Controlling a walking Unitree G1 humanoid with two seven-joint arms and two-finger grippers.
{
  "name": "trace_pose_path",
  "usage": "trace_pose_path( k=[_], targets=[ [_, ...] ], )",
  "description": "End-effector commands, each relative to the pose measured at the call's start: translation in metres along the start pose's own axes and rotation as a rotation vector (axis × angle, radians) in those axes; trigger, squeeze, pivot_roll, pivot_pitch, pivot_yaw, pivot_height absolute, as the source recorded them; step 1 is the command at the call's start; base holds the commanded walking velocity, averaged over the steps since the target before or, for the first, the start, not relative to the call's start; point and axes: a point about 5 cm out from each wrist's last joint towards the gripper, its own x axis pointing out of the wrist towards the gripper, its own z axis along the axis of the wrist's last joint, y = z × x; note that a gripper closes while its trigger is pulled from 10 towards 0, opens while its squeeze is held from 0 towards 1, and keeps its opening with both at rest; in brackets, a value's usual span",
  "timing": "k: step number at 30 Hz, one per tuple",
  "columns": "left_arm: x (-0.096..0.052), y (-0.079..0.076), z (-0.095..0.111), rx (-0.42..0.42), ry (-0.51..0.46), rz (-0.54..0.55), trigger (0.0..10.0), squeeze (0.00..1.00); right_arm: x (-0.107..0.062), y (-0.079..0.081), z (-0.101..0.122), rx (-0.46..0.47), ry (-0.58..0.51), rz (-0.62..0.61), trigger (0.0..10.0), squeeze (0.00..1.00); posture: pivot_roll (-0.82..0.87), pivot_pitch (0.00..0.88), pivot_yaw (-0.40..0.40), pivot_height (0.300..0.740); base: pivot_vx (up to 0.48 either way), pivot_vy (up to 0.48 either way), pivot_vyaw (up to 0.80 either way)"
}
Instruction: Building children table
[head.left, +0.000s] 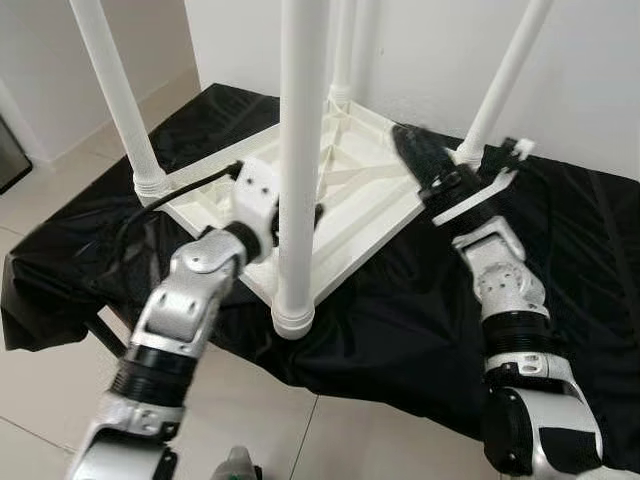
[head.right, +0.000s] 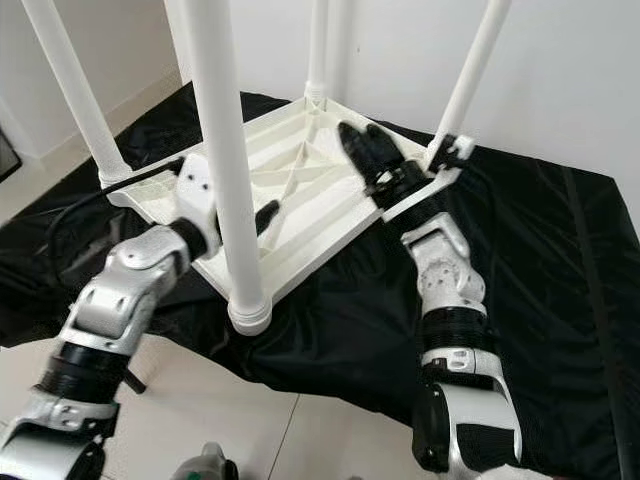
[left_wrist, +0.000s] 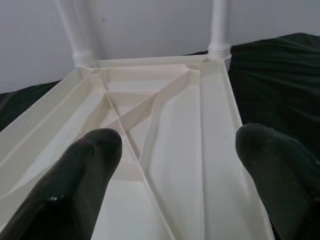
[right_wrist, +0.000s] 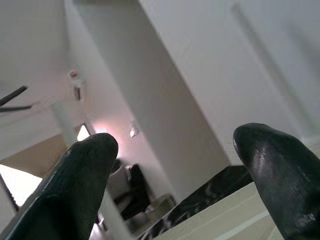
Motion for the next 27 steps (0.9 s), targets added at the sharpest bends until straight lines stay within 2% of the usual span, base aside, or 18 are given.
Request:
trace_pose_path(
  k=[1, 3, 4, 9, 10, 13, 14, 15, 16, 18, 19, 21, 22, 23, 25, 26, 27],
  targets=[
    [0.006, -0.006, -0.002, -0.012, 0.015, 0.001, 10.0, 0.0, 0.004, -0.002, 0.013, -0.009, -0.071, -0.033, 10.0, 0.0, 0.13, 0.0, -0.008, 0.74, 0.0, 0.0, 0.0],
    [0.009, -0.01, -0.001, -0.02, 0.013, -0.01, 10.0, 0.0, 0.004, -0.004, 0.019, -0.014, -0.103, -0.053, 10.0, 0.0, 0.12, 0.0, -0.004, 0.74, 0.0, 0.0, 0.0],
    [0.013, -0.019, -0.001, -0.031, 0.008, -0.033, 10.0, 0.0, 0.006, 0.0, 0.03, -0.028, -0.146, -0.041, 10.0, 0.0, 0.12, 0.0, -0.001, 0.74, 0.0, 0.0, 0.0],
    [0.016, -0.025, -0.002, -0.037, 0.013, -0.049, 10.0, 0.0, 0.01, 0.007, 0.036, -0.057, -0.156, -0.014, 10.0, 0.0, 0.11, 0.0, 0.004, 0.74, 0.0, 0.0, 0.0],
    [0.019, -0.032, -0.003, -0.045, 0.019, -0.056, 10.0, 0.0, 0.014, 0.014, 0.036, -0.088, -0.148, -0.001, 10.0, 0.0, 0.1, 0.0, 0.005, 0.74, 0.0, 0.0, 0.0],
    [0.02, -0.035, -0.003, -0.048, 0.019, -0.061, 10.0, 0.0, 0.015, 0.016, 0.035, -0.11, -0.137, -0.006, 10.0, 0.0, 0.1, 0.0, 0.006, 0.74, 0.0, 0.0, 0.0],
    [0.024, -0.038, 0.0, -0.058, 0.016, -0.051, 10.0, 0.0, 0.015, 0.017, 0.024, -0.196, -0.057, -0.041, 10.0, 0.0, 0.1, 0.0, 0.005, 0.74, 0.0, 0.0, 0.0],
    [0.024, -0.038, 0.0, -0.058, 0.016, -0.051, 10.0, 0.0, 0.015, 0.017, 0.024, -0.196, -0.057, -0.041, 10.0, 0.0, 0.1, 0.0, 0.005, 0.74, 0.0, 0.0, 0.0],
    [0.026, -0.04, 0.001, -0.065, 0.013, -0.044, 10.0, 0.0, 0.014, 0.018, 0.016, -0.26, -0.001, -0.064, 10.0, 0.0, 0.1, 0.0, 0.005, 0.74, 0.0, 0.0, 0.0],
    [0.026, -0.04, 0.001, -0.065, 0.013, -0.044, 10.0, 0.0, 0.014, 0.018, 0.016, -0.26, -0.001, -0.064, 10.0, 0.0, 0.1, 0.0, 0.005, 0.74, 0.0, 0.0, 0.0],
    [0.029, -0.042, 0.003, -0.076, 0.01, -0.035, 10.0, 0.0, 0.012, 0.018, 0.005, -0.317, 0.065, -0.094, 10.0, 0.0, 0.1, 0.0, 0.005, 0.74, 0.0, 0.0, 0.0],
    [0.029, -0.042, 0.003, -0.076, 0.01, -0.035, 10.0, 0.0, 0.012, 0.018, 0.005, -0.317, 0.065, -0.094, 10.0, 0.0, 0.1, 0.0, 0.005, 0.74, 0.0, 0.0, 0.0],
    [0.033, -0.044, 0.007, -0.082, 0.004, -0.03, 10.0, 0.0, 0.008, 0.016, -0.007, -0.375, 0.127, -0.126, 10.0, 0.0, 0.1, 0.0, 0.003, 0.74, 0.0, 0.0, 0.0],
    [0.033, -0.044, 0.007, -0.082, 0.004, -0.03, 10.0, 0.0, 0.008, 0.016, -0.007, -0.375, 0.127, -0.126, 10.0, 0.0, 0.1, 0.0, 0.003, 0.74, 0.0, 0.0, 0.0],
    [0.039, -0.049, 0.014, -0.101, -0.017, -0.026, 10.0, 0.0, -0.002, 0.01, -0.019, -0.432, 0.171, -0.242, 10.0, 0.0, 0.09, 0.0, 0.003, 0.74, 0.0, 0.0, 0.0],
    [0.039, -0.049, 0.014, -0.101, -0.017, -0.026, 10.0, 0.0, -0.002, 0.01, -0.019, -0.432, 0.171, -0.242, 10.0, 0.0, 0.09, 0.0, 0.003, 0.74, 0.0, 0.0, 0.0],
    [0.041, -0.052, 0.016, -0.113, -0.024, -0.029, 10.0, 0.0, -0.006, 0.008, -0.022, -0.456, 0.177, -0.294, 10.0, 0.0, 0.08, 0.0, 0.005, 0.74, 0.0, 0.0, 0.0]
  ],
)
